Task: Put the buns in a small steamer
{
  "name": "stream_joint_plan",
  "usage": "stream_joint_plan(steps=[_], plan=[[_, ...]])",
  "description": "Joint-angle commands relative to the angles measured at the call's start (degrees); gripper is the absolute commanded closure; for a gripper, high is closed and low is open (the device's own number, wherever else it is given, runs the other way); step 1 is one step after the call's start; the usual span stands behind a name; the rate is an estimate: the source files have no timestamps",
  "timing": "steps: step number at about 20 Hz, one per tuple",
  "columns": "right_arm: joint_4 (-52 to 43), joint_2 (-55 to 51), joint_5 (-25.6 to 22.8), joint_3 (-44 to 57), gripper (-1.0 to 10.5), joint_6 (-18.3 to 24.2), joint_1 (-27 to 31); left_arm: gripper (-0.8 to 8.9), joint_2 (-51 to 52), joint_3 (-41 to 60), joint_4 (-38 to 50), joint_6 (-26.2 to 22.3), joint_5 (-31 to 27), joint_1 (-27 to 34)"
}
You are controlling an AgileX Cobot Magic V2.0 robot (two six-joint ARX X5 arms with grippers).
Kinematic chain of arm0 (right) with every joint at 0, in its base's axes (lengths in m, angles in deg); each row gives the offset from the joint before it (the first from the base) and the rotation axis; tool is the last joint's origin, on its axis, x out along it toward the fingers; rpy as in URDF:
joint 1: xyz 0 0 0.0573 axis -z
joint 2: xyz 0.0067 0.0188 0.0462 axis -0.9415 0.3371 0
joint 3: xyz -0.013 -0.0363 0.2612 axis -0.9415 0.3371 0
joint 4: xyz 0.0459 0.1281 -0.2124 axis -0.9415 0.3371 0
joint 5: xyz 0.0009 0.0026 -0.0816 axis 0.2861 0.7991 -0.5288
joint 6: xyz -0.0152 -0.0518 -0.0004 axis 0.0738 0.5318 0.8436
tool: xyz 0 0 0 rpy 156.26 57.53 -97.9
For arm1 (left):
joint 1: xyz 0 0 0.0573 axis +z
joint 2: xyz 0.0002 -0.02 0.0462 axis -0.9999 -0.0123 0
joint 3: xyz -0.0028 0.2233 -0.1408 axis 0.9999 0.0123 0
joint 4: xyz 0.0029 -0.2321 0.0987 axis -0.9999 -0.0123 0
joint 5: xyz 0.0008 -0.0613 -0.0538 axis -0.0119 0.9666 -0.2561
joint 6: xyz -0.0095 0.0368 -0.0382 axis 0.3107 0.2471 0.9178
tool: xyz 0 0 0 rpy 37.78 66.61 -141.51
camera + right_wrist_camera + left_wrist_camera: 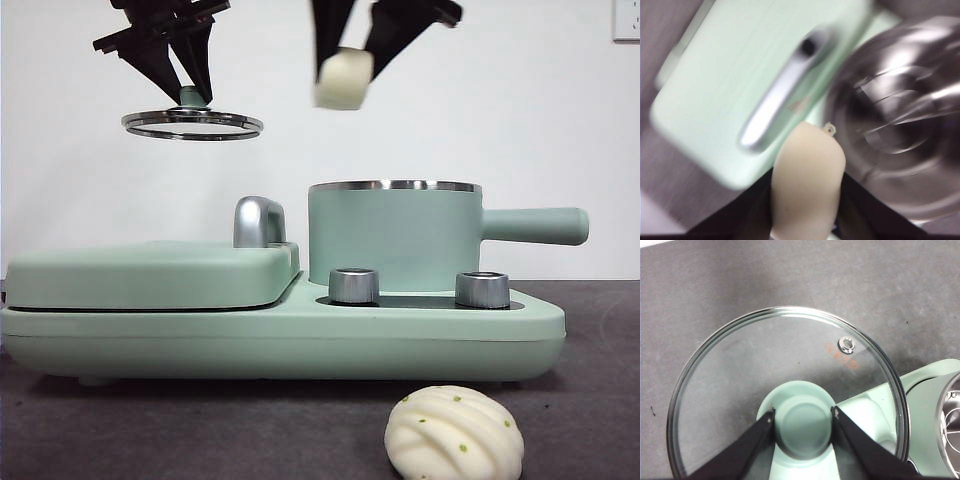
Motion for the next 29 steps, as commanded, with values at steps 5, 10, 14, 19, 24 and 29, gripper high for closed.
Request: stream_joint_plan(steps=[5, 10, 14, 19, 24, 29], plan=[[2.97, 12.24, 0.11, -9.31, 7.9, 4.76, 5.29, 7.04, -0.07, -2.29, 1.18, 0.07, 0.11, -0.15], [2.27, 18.4, 0.2, -9.31, 7.9, 5.35, 6.45, 7.04, -0.07, -2.29, 1.14, 0.07, 0.11, -0.15], [1.33, 20.92, 1.66, -9.31, 7.9, 5.44, 6.69, 7.04, -0.07, -2.27, 1.11, 0.07, 0.09, -0.15], [1.07, 21.14, 1.7, -9.31, 6.8, 5.44, 6.69, 7.04, -0.09, -2.27, 1.16, 0.02, 0.09, -0.15], [0.9, 21.11, 1.73, -9.84, 4.5, 5.46, 6.64, 7.04, -0.09, -2.27, 1.16, 0.02, 0.09, -0.15], [8.11, 21.03, 1.46, -20.0, 4.5, 5.9, 7.41, 7.04, -0.09, -2.27, 1.09, 0.02, 0.09, -0.15]])
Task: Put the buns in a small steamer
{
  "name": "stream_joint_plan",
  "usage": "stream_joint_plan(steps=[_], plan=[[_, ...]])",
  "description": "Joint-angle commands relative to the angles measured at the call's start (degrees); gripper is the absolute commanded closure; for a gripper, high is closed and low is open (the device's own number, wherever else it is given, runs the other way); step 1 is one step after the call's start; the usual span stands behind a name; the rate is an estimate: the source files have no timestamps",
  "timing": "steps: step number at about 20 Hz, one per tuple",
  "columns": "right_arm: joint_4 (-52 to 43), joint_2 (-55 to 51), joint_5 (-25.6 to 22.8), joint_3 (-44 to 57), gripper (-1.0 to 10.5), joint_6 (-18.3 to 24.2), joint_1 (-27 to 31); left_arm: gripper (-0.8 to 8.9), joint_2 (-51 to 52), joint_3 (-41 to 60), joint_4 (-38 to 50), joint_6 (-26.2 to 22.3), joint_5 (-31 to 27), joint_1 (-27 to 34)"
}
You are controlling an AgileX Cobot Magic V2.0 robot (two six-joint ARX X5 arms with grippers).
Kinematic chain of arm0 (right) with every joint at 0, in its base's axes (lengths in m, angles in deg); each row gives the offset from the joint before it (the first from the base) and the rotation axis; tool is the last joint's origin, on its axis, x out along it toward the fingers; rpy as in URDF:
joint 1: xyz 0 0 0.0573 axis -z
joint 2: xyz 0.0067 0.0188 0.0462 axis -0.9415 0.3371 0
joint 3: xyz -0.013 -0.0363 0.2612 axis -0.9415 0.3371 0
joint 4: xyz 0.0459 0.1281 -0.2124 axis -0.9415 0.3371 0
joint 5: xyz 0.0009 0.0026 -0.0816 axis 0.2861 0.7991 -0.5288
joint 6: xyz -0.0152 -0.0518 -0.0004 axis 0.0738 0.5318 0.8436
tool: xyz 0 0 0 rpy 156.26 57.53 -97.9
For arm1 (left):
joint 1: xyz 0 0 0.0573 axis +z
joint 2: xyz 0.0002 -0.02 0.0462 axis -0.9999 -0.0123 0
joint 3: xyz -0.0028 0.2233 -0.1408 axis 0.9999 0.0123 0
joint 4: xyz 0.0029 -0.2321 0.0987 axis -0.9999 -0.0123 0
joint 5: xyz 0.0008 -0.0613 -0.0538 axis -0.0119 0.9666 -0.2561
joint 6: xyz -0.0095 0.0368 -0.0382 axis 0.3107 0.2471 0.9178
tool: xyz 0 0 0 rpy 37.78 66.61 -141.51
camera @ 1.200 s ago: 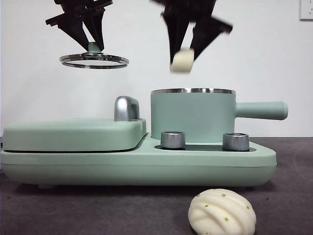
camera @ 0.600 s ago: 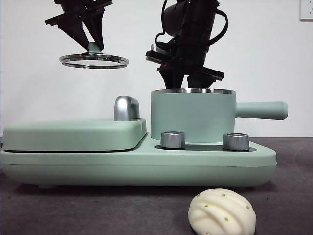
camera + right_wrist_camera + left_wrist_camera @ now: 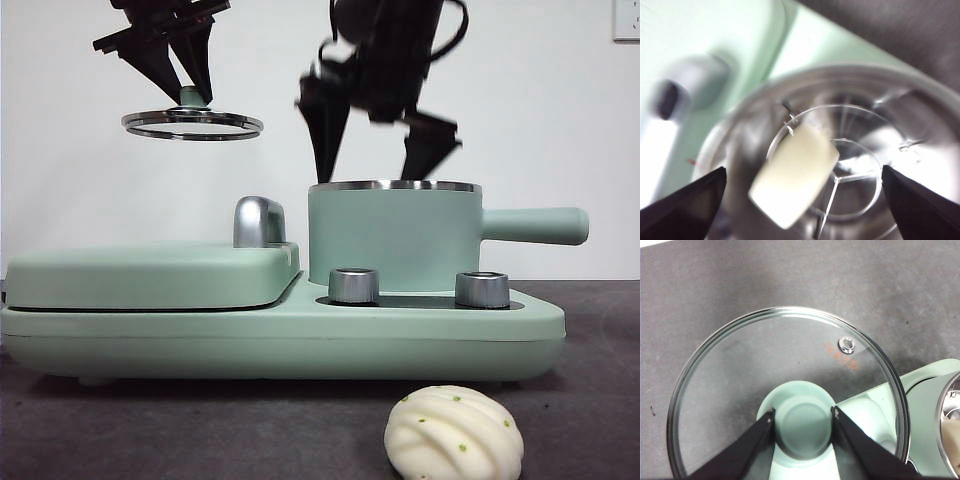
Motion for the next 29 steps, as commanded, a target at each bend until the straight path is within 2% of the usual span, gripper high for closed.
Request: stream_joint_plan(steps=[1, 4, 6, 14, 17, 20, 21, 24, 29], plan=[[4.5, 1.11, 0.0, -6.6, 4.5, 0.83, -0.2, 7.04, -0.09, -2.27, 1.09, 0.04, 0.09, -0.15], [4.83, -2.45, -0.02, -7.52, 4.5, -0.02, -0.59, 7.04, -0.09, -2.27, 0.96, 0.09, 0.09, -0.17], [4.9, -6.88, -0.04, -4.17, 4.5, 0.02, -1.6, 7.04, -0.09, -2.27, 0.66, 0.22, 0.11, -0.17], [4.87, -34.75, -0.07, 28.37, 4.5, 0.04, -7.19, 7.04, -0.09, -2.27, 0.17, 0.22, 0.11, -1.22], [4.85, -42.82, -1.11, 40.02, 4.5, -2.14, -12.17, 7.04, -0.09, -2.25, 0.28, 0.22, 0.11, -1.9], [4.83, -46.77, -5.03, 49.75, 4.5, -4.57, -18.05, 7.04, -0.13, -2.25, 0.55, 0.22, 0.11, -2.21], [3.56, -47.28, -6.19, 53.24, 4.5, -5.6, -19.91, 7.04, -0.15, -2.25, 0.59, 0.2, 0.11, -2.32], [-9.09, -47.95, -6.36, 63.04, 4.5, -10.71, -24.37, 7.04, -0.24, -2.25, 0.57, 0.2, 0.11, -2.32], [-30.32, -46.75, -6.08, 78.01, 4.5, -13.33, -28.61, 7.04, -0.24, -2.25, 0.46, 0.2, 0.11, -2.32]])
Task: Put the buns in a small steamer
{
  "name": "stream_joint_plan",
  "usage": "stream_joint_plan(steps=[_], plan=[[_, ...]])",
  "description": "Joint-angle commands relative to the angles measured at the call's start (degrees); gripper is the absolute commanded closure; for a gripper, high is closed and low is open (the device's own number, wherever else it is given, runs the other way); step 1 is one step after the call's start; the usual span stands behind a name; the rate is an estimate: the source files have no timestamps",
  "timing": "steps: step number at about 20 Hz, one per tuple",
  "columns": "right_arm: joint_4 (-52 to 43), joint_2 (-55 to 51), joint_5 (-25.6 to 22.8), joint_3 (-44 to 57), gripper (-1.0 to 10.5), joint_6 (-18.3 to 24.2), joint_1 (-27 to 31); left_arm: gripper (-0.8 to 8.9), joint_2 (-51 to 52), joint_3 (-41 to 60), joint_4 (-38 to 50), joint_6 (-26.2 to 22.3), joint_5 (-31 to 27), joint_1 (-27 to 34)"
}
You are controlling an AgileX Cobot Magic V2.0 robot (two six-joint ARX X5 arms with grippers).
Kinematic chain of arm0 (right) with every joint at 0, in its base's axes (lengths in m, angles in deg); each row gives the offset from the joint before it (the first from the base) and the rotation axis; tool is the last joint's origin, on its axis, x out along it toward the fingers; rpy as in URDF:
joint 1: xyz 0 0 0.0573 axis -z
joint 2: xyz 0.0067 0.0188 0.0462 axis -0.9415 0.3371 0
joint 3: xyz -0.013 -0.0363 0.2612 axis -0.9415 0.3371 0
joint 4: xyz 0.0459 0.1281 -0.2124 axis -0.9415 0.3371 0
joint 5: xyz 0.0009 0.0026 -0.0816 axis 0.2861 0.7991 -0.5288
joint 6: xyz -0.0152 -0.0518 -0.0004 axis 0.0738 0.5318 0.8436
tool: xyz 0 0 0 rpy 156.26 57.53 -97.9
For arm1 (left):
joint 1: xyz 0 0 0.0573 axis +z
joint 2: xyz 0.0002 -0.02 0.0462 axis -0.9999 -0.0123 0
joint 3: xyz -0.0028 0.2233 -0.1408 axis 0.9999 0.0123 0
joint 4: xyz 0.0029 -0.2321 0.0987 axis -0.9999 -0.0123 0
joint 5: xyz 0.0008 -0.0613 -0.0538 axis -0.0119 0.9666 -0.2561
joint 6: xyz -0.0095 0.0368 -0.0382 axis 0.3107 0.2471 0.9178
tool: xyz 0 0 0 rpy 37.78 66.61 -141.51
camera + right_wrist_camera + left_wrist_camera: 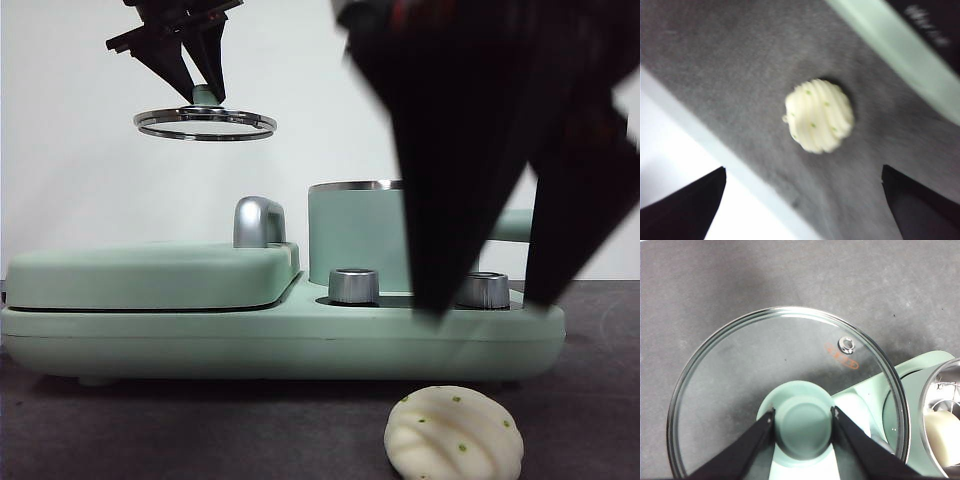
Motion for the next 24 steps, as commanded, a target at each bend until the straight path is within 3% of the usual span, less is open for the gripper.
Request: stream_joint_plan(steps=[1, 7, 15, 17, 20, 22, 24], plan=[[-7.06, 1.27, -0.11, 4.35, 4.5, -2.29, -0.94, 7.04, -0.24, -2.25, 1.14, 0.17, 0.11, -0.26], [-19.3, 1.7, -0.57, 12.17, 4.7, -2.49, 0.17, 7.04, -0.31, -2.25, 1.16, 0.15, 0.11, -0.26], [-20.87, 2.01, -0.85, 12.22, 6.1, -2.08, 2.05, 7.04, -0.31, -2.25, 1.16, 0.15, 0.11, -0.26], [-21.16, 3.28, 1.7, 12.22, 6.1, -1.84, 2.05, 7.04, -0.31, -2.25, 1.18, 0.15, 0.11, -0.37], [-21.09, 5.95, 1.68, 12.22, 6.2, -1.97, 2.05, 7.04, -0.31, -2.25, 1.11, 0.17, 0.11, -0.37], [-21.35, 6.12, 1.49, 12.2, 7.2, -2.27, 2.03, 7.04, -0.31, -2.25, 0.83, 0.15, 0.11, -0.37], [-20.5, 6.08, 1.53, 10.99, 7.4, -3.13, 2.05, 7.04, -0.31, -2.23, 0.68, 0.17, 0.11, -0.37]])
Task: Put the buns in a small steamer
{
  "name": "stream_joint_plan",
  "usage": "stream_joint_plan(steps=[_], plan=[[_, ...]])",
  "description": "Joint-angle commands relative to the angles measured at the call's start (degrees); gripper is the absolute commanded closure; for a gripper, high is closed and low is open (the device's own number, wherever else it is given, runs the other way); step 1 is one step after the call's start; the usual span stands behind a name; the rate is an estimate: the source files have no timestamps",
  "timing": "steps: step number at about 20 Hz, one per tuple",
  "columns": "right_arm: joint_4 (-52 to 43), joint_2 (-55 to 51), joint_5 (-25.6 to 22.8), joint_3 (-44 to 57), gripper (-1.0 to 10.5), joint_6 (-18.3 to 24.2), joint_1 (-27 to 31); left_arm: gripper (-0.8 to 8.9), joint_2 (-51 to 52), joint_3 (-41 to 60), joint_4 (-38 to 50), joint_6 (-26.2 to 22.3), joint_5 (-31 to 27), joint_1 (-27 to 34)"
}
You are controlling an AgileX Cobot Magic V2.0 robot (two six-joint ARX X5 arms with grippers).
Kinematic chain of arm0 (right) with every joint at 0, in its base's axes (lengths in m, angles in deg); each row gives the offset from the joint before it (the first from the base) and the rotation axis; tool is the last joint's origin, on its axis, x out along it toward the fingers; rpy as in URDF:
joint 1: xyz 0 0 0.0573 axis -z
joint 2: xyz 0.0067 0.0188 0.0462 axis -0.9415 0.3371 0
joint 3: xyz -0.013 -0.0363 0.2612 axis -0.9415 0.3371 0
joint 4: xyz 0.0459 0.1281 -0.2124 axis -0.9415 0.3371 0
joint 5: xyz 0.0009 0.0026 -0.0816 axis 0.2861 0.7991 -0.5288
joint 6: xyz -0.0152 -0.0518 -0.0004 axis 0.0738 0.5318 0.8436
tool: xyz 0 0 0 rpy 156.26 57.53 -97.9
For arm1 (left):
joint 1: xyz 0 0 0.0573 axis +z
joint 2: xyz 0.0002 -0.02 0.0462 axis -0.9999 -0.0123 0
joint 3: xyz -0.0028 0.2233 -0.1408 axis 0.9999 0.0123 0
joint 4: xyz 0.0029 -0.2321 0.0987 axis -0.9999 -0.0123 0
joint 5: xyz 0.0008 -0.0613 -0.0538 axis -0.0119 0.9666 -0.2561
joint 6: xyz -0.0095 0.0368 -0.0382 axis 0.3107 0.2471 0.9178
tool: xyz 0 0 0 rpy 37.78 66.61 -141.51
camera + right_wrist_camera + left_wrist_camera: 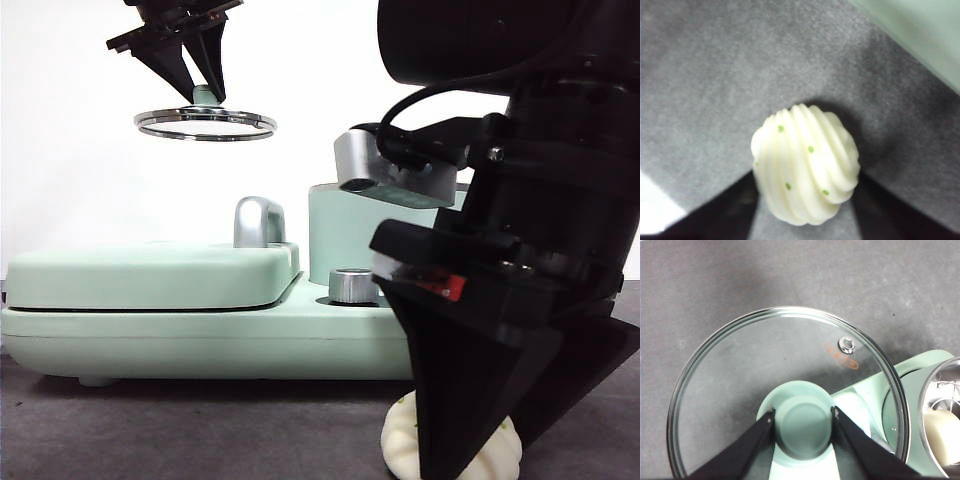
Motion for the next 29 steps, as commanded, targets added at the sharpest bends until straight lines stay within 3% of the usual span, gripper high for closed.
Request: stream_joint_plan(steps=[1, 5, 9, 13, 19, 23, 29], plan=[[1.33, 0.7, -0.13, -2.43, 7.4, -1.22, -0.57, 7.04, -0.31, -2.23, 0.92, 0.17, 0.11, -0.24], [10.6, 0.7, -0.13, -11.21, 7.4, -1.07, -0.57, 7.04, -0.31, -2.23, 0.94, 0.15, 0.11, -0.24], [26.56, 0.72, -0.15, -25.51, 7.4, 0.87, 2.23, 7.04, -0.31, -2.23, 0.96, 0.15, 0.11, -0.22], [35.82, 3.69, 0.0, -42.47, 7.4, 6.62, 11.32, 7.04, -0.31, -2.25, 1.14, 0.15, 0.11, -0.31], [43.98, 20.0, -0.42, -66.12, 7.4, 15.06, 22.38, 7.04, -0.92, -2.23, 1.14, -0.04, 0.11, -0.33], [43.91, 29.35, -0.37, -72.59, 7.4, 16.46, 25.79, 7.04, -1.73, -2.23, 1.18, -0.04, 0.11, -0.33], [44.44, 35.23, -2.05, -72.78, 7.4, 16.52, 26.47, 7.04, -1.9, -2.23, 1.81, -0.02, 0.11, -0.33]])
